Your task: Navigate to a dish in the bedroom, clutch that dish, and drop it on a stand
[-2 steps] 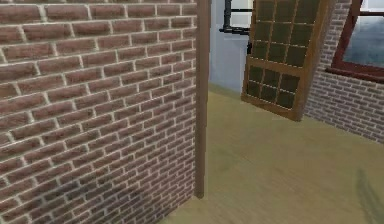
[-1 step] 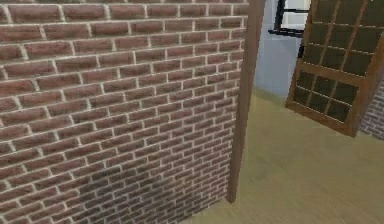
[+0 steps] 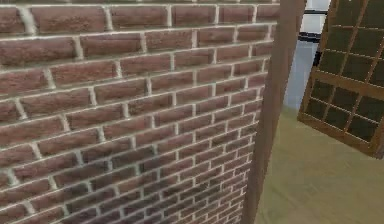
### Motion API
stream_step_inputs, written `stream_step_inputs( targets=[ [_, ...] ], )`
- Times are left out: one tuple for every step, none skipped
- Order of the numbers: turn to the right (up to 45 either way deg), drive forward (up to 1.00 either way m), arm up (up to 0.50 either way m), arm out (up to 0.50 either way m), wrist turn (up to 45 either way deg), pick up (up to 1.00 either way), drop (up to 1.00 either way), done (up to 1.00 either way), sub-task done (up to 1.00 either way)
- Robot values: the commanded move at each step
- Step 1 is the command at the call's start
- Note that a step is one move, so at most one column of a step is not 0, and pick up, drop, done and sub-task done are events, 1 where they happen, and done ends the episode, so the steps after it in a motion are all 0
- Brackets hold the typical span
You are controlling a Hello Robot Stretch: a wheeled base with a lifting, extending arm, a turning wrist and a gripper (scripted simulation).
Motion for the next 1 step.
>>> stream_step_inputs(
  targets=[
    [42.0,0.00,0.00,0.00,0.0,0.00,0.00,0.00,0.00]
  ],
)
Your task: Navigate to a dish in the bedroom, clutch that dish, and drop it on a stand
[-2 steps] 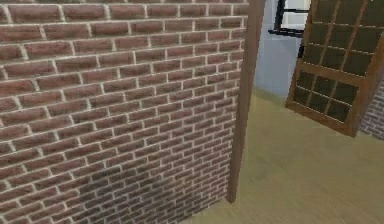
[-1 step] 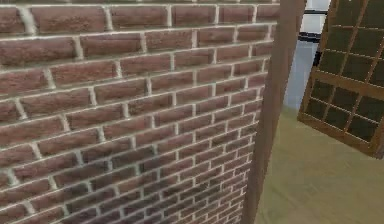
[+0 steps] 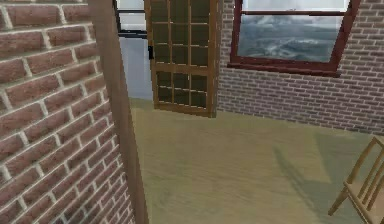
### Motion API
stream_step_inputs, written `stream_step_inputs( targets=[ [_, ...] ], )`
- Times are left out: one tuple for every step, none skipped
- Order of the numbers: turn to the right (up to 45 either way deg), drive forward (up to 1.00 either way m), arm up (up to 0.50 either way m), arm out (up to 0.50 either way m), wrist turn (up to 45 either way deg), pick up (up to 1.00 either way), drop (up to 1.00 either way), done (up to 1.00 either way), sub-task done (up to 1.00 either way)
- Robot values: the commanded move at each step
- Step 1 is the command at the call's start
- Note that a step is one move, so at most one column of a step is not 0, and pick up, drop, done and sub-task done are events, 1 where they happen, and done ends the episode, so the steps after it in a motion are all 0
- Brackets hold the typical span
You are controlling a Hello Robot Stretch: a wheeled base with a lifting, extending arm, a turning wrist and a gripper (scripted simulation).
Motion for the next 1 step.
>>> stream_step_inputs(
  targets=[
    [0.0,1.00,0.00,0.00,0.0,0.00,0.00,0.00,0.00]
  ],
)
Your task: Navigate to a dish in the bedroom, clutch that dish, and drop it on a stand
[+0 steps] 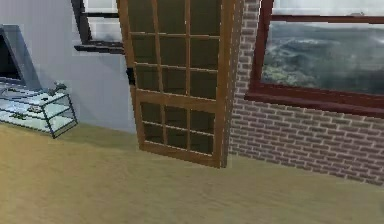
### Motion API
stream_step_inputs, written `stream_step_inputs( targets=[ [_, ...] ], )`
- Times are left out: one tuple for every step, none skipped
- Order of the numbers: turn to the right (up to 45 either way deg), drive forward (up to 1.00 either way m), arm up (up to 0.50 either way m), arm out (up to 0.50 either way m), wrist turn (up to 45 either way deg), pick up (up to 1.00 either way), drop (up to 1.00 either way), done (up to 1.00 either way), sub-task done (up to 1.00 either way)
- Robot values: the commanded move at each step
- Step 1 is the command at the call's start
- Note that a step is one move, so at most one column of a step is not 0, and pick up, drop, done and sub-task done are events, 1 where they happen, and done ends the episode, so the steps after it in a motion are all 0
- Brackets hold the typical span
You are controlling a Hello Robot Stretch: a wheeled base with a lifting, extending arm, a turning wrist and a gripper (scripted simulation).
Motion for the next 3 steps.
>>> stream_step_inputs(
  targets=[
    [6.0,0.00,0.00,0.00,0.0,0.00,0.00,0.00,0.00],
    [0.0,0.25,0.00,0.00,0.0,0.00,0.00,0.00,0.00],
    [-45.0,0.00,0.00,0.00,0.0,0.00,0.00,0.00,0.00]
  ],
)
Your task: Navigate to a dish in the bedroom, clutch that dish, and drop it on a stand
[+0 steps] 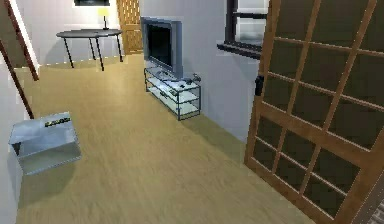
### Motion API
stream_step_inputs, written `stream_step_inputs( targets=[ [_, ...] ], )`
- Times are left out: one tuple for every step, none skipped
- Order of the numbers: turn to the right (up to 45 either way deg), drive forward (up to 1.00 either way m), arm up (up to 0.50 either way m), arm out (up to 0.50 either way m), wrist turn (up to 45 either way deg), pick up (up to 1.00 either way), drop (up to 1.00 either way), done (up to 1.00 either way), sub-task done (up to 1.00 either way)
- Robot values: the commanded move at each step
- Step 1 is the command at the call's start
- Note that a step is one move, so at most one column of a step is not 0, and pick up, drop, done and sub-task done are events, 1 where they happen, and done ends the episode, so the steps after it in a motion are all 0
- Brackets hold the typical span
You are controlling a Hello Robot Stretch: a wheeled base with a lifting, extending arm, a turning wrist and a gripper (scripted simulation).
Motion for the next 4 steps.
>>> stream_step_inputs(
  targets=[
    [-21.0,0.00,0.00,0.00,0.0,0.00,0.00,0.00,0.00],
    [0.0,1.00,0.00,0.00,0.0,0.00,0.00,0.00,0.00],
    [-3.0,0.00,0.00,0.00,0.0,0.00,0.00,0.00,0.00],
    [0.0,0.90,0.00,0.00,0.0,0.00,0.00,0.00,0.00]
  ],
)
